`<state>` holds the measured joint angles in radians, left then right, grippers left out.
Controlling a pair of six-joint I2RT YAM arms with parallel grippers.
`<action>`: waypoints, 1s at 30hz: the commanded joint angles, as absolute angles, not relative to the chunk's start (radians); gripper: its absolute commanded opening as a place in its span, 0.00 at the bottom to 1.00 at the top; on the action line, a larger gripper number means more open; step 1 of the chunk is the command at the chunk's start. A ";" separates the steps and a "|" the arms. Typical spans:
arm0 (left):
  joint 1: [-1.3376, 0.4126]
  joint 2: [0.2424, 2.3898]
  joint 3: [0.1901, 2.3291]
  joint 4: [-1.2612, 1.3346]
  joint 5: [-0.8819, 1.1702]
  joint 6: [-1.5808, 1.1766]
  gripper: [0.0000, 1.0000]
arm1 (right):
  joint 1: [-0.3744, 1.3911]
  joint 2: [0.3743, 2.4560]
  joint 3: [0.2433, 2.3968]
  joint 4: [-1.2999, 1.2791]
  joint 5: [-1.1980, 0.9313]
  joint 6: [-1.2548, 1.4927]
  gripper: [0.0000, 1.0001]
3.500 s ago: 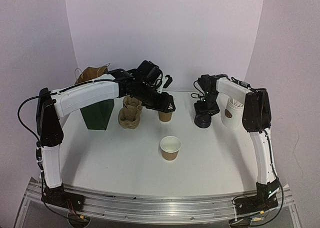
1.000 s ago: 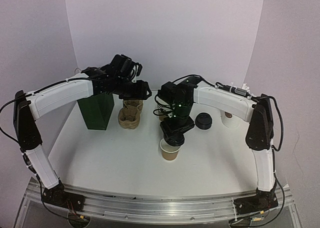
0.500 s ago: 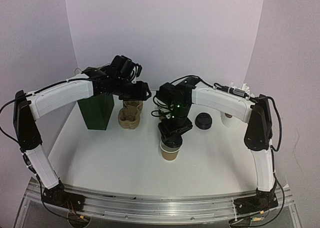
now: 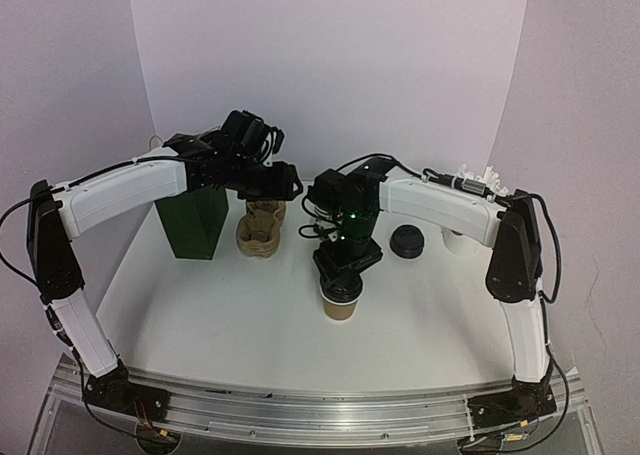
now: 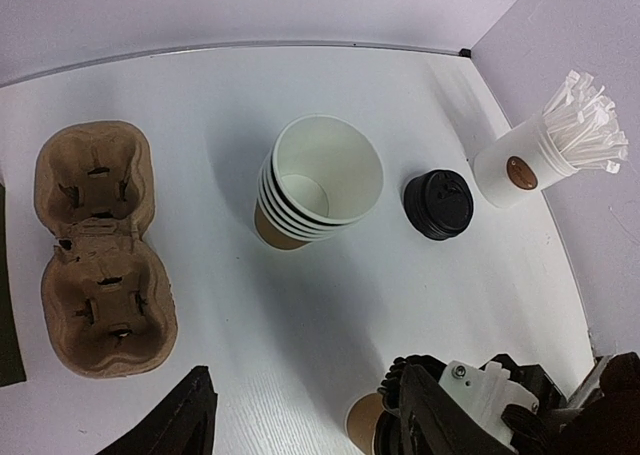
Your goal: Pack the takeout coffee
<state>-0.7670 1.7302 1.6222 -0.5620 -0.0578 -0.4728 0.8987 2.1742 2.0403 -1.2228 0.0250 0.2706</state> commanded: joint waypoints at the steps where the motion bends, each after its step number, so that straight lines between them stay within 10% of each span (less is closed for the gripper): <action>1: -0.770 1.695 1.623 -0.523 -0.078 -0.476 0.62 | 0.907 2.182 2.068 -1.232 0.030 0.263 0.79; 30: -0.770 1.709 1.629 -0.517 -0.076 -0.465 0.62 | 0.930 2.182 2.052 -1.245 0.082 0.252 0.82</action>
